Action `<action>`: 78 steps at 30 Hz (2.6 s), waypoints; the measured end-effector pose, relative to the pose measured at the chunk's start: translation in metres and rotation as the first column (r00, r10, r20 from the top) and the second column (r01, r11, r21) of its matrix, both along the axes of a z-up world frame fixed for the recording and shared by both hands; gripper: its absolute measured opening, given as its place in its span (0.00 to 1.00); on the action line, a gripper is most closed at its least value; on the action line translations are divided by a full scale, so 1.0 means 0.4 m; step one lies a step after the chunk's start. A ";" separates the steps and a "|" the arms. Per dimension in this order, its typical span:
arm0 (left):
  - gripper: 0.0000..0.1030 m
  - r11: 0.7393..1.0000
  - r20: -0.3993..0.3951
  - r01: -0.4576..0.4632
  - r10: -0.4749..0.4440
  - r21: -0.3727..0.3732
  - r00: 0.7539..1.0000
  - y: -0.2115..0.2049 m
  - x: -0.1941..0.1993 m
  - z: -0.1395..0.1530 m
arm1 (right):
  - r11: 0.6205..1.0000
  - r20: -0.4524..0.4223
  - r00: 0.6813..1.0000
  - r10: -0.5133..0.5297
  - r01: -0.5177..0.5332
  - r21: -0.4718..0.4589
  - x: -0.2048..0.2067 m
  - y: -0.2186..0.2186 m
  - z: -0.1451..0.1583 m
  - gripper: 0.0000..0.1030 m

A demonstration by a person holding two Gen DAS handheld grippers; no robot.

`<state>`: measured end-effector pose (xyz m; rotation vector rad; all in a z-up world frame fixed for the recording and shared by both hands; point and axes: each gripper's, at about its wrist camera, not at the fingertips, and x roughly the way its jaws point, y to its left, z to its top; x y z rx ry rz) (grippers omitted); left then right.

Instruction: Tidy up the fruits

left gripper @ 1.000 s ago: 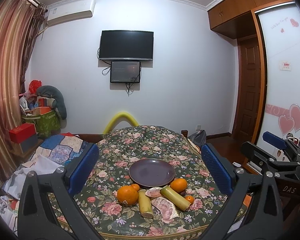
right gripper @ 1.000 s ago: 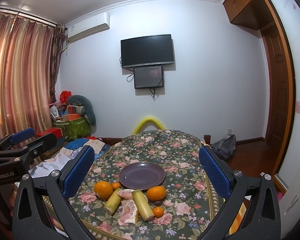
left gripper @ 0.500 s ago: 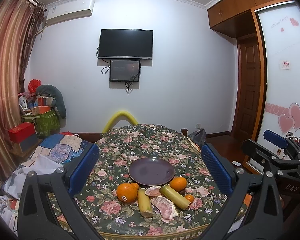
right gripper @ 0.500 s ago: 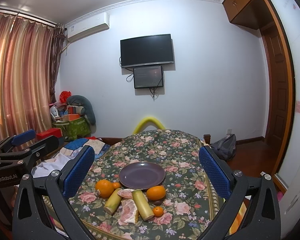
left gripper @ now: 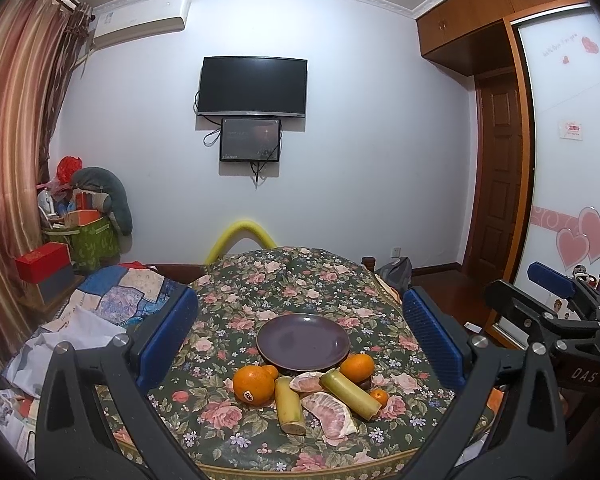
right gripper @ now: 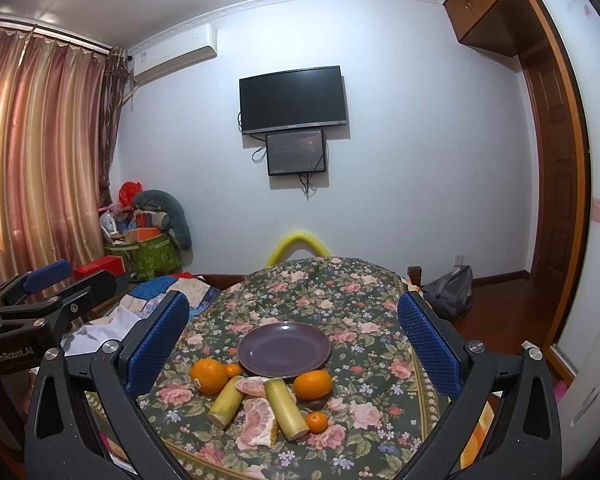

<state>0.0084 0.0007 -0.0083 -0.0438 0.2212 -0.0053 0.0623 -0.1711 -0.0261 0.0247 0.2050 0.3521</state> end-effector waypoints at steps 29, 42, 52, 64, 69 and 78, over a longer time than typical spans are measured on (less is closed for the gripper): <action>1.00 1.000 -0.346 -0.012 0.008 -0.010 0.938 0.057 0.271 -0.203 | 0.993 -0.250 0.968 0.014 -0.043 -0.110 0.198 0.016 -0.165 1.00; 1.00 1.000 -0.511 -0.001 -0.008 -0.017 0.860 0.082 0.388 -0.361 | 0.974 -0.391 0.917 0.083 -0.157 -0.162 0.305 0.068 -0.297 0.99; 0.74 0.998 -0.613 -0.016 -0.022 -0.057 0.790 0.106 0.442 -0.463 | 0.954 -0.540 0.823 0.178 -0.279 -0.111 0.373 0.109 -0.404 0.62; 0.66 0.999 -0.631 0.051 -0.052 -0.020 0.774 0.058 0.460 -0.516 | 0.927 -0.590 0.775 0.226 -0.357 -0.114 0.395 0.147 -0.458 0.36; 0.51 0.996 -0.652 0.074 -0.090 -0.052 0.753 0.051 0.464 -0.523 | 0.922 -0.598 0.766 0.235 -0.370 -0.112 0.408 0.152 -0.470 0.36; 0.49 0.993 -0.698 0.046 -0.109 -0.109 0.708 0.057 0.498 -0.574 | 0.922 -0.600 0.763 0.239 -0.372 -0.105 0.411 0.156 -0.472 0.36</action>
